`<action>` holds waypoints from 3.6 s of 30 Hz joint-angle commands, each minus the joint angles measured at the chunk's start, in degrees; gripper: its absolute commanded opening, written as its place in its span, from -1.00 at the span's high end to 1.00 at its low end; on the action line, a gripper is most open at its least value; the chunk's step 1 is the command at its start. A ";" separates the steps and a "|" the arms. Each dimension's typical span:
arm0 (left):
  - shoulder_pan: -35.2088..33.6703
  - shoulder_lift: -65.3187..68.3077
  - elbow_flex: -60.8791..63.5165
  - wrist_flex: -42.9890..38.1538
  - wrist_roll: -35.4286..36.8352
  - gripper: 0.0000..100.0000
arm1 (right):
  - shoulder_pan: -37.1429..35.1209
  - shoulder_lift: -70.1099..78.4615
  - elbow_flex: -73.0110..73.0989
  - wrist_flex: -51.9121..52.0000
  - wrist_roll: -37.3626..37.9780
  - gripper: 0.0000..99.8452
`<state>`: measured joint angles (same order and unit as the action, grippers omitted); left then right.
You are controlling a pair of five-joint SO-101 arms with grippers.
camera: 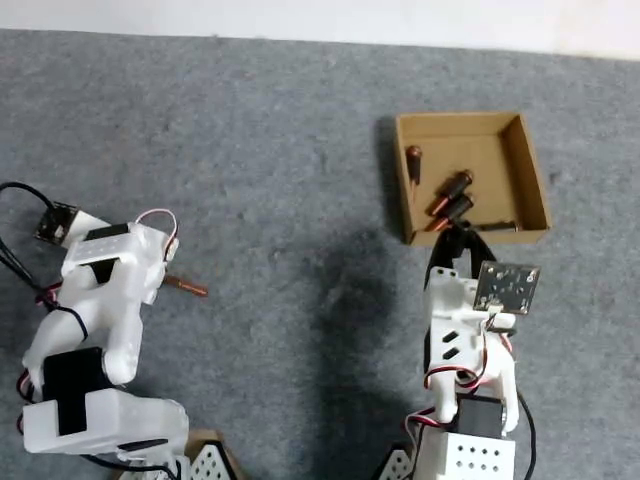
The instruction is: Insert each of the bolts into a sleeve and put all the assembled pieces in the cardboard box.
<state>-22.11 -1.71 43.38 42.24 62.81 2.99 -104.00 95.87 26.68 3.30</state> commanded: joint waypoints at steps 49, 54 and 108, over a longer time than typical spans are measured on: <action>20.35 -102.29 33.10 -1.93 -25.85 0.99 | -13.67 -1.27 6.02 1.54 0.88 0.99; 27.56 -102.29 33.19 -8.53 -25.85 0.99 | -23.78 -1.27 6.02 1.63 12.57 0.99; 49.54 -102.37 52.97 -22.86 -20.66 0.99 | -37.67 -1.27 6.02 1.71 23.65 0.99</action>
<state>26.15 -103.16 95.87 18.42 42.15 -35.52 -104.18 95.87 28.44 26.24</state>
